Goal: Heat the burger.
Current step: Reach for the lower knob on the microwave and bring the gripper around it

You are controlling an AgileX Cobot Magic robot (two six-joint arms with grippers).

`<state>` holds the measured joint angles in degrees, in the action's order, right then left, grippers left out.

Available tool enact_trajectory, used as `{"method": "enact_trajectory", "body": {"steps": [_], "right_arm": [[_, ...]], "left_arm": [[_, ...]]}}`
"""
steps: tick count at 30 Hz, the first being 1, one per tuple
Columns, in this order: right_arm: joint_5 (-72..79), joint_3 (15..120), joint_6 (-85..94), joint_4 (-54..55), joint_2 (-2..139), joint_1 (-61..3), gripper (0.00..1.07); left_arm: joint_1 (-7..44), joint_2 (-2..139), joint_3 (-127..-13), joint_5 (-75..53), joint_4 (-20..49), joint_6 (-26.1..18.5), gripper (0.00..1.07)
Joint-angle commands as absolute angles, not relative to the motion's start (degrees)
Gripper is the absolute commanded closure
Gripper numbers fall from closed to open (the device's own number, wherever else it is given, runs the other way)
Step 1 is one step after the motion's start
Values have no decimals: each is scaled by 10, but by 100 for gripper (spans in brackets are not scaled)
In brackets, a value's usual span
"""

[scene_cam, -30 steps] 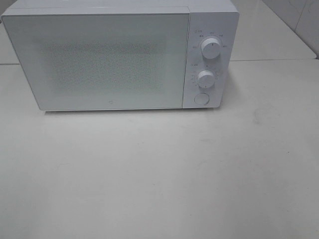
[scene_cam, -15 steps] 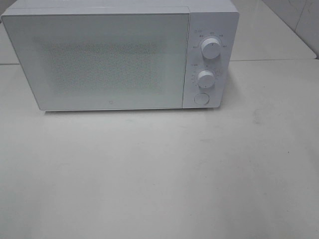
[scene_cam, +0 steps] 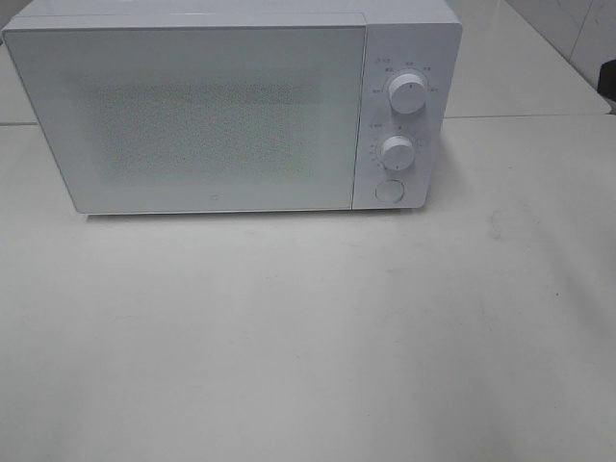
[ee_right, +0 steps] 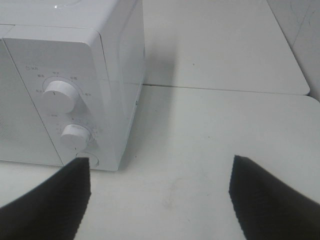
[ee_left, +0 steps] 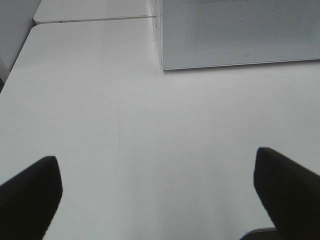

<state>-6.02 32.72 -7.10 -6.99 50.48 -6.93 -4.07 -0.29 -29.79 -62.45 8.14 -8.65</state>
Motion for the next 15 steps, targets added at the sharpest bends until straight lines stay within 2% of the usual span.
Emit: {"method": "enact_trajectory", "body": {"steps": [1,5,10,15], "right_arm": [[-16,328,-74,-70,528,-66,32],[40,328,-74,-70,570,-67,32],[178,289,-70,-60,610,-68,30],[313,231,0,25,656,-74,31]], "left_arm": [[-40,-18,-297,-615,81,-82,9],[-40,-18,-297,-615,81,-82,9],[-40,-18,-297,-615,81,-82,9],[-40,-18,-297,-615,81,-82,9]]}}
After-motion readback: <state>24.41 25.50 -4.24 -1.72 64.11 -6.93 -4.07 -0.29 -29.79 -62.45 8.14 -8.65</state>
